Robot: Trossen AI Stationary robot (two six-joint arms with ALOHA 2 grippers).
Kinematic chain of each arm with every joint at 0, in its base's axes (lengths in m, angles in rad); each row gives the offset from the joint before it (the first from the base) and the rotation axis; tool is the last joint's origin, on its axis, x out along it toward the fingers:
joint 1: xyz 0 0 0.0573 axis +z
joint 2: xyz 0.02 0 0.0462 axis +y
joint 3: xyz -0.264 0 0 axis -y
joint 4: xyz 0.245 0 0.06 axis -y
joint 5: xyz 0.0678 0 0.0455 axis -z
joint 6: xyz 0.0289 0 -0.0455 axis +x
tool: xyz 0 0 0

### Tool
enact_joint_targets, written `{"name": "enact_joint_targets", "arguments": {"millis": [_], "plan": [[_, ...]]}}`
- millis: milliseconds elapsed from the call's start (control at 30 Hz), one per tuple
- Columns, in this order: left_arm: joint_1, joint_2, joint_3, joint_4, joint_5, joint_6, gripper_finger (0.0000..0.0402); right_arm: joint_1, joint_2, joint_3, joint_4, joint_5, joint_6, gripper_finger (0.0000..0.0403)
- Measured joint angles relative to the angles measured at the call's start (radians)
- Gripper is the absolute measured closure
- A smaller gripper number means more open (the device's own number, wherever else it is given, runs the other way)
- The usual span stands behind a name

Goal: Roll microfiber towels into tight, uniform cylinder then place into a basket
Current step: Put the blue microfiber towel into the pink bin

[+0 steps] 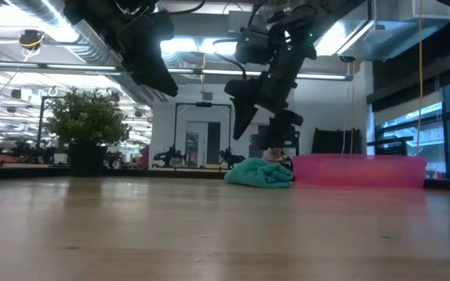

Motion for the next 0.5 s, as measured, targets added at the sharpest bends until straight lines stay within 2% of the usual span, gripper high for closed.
{"name": "enact_joint_targets", "arguments": {"millis": [100, 267, 500], "plan": [[0.000, 0.000, 0.000, 0.000, 0.000, 0.000, 0.0292, -0.003, 0.015, 0.001, 0.000, 0.000, 0.019, 0.0004], [0.000, 0.000, 0.000, 0.000, 0.000, 0.000, 0.0292, -0.009, 0.085, 0.000, 0.003, -0.061, 0.022, 0.0004], [0.000, 0.000, 0.000, 0.000, 0.000, 0.000, 0.0292, -0.017, 0.140, 0.000, 0.044, -0.061, 0.017, 0.0004]]}}
